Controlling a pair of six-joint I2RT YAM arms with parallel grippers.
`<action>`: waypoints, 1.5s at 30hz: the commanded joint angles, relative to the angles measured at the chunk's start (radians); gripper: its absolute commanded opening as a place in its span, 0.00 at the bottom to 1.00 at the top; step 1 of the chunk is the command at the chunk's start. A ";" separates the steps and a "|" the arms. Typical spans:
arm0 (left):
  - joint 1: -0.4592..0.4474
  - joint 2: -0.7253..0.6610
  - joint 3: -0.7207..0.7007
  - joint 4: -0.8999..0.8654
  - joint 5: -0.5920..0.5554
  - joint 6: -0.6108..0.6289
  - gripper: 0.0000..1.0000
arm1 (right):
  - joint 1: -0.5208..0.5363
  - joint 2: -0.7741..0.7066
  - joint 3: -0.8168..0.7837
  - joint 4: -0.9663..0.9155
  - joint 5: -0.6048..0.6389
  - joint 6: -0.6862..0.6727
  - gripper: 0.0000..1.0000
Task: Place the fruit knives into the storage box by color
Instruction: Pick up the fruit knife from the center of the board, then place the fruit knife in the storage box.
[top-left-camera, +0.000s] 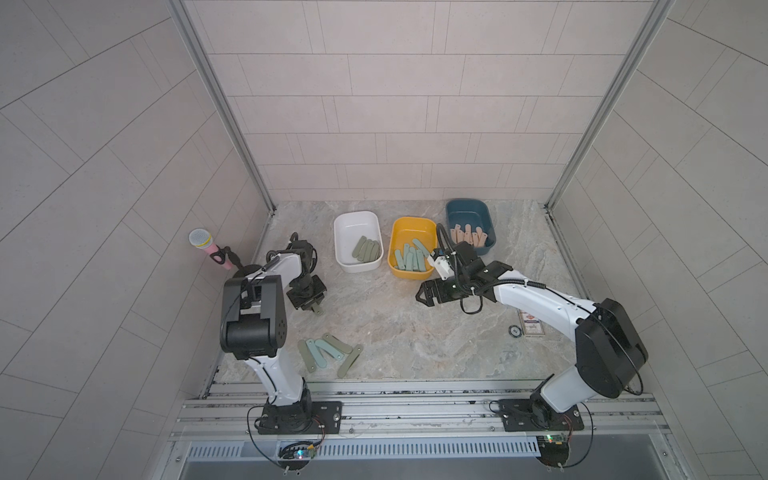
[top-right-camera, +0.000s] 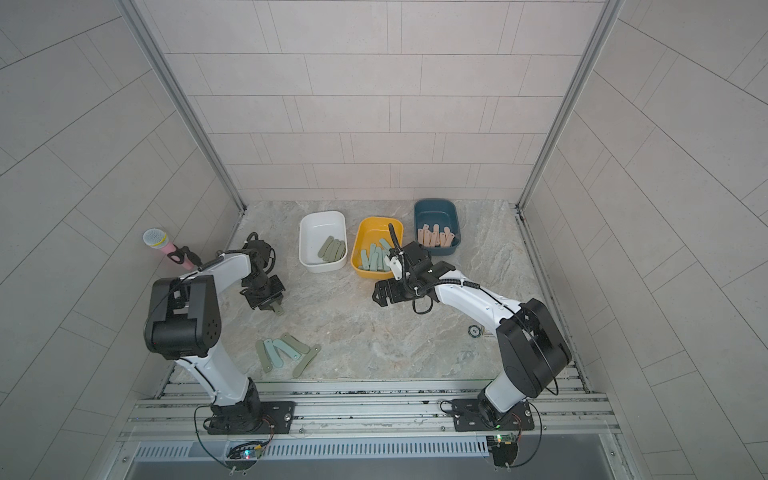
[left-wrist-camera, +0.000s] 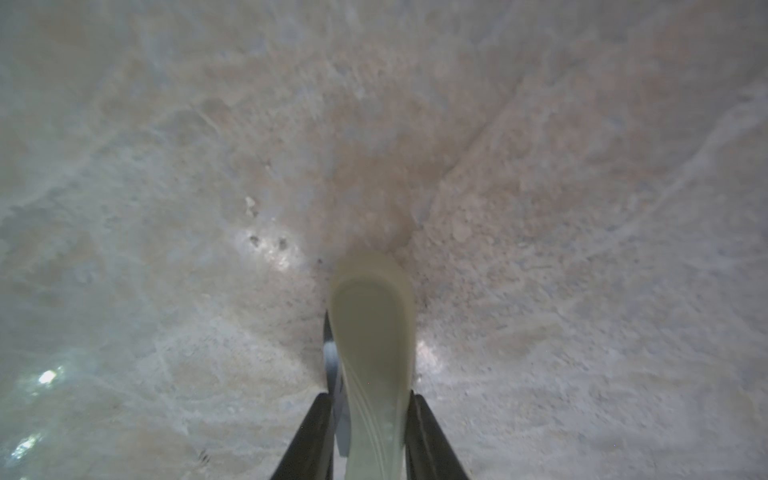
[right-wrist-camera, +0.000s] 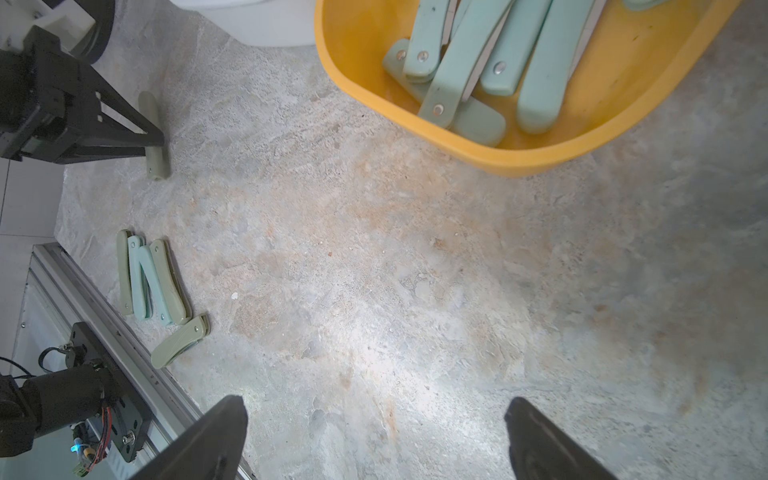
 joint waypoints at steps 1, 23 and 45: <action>-0.016 -0.111 0.025 -0.060 0.002 0.066 0.20 | 0.000 -0.021 0.015 -0.024 0.020 -0.015 1.00; -0.324 0.395 0.811 -0.216 -0.088 0.196 0.18 | 0.006 0.046 0.088 -0.082 0.067 -0.044 1.00; -0.369 -0.337 -0.011 -0.167 -0.100 -0.100 0.77 | 0.079 -0.103 -0.089 -0.069 0.123 -0.072 1.00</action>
